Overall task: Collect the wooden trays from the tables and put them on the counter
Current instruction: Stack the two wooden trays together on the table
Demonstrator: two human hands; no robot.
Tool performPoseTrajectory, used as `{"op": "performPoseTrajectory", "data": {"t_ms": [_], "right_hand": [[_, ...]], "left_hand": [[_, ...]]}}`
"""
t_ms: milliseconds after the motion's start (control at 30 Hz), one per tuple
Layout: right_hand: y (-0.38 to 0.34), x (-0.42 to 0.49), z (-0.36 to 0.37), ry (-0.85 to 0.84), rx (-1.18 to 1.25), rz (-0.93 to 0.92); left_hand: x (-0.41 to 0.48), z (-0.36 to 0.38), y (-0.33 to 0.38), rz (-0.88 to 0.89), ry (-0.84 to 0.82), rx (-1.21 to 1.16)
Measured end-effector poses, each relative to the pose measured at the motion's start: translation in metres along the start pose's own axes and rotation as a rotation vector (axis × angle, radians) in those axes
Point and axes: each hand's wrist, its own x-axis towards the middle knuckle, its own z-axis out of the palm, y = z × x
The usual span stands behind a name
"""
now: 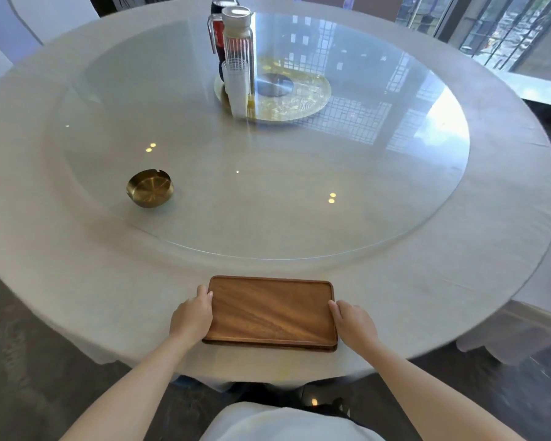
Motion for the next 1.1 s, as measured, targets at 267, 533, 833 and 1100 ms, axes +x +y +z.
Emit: {"op": "performPoseTrajectory", "data": {"t_ms": [267,533,833,1100], "right_hand": [[0.002,-0.003,0.005,0.024,-0.042,-0.012],[0.001,-0.008,0.005,0.046,-0.065,-0.022],[-0.002,-0.012,0.005,0.059,0.012,0.055],[-0.012,-0.013,0.008,-0.025,0.275,0.220]], "left_hand": [[-0.002,0.004,-0.002,0.033,0.013,-0.004],[-0.003,0.003,-0.001,0.042,0.032,0.033],[-0.001,0.003,-0.004,-0.077,-0.021,-0.081],[0.005,0.003,-0.004,-0.217,-0.261,-0.328]]}}
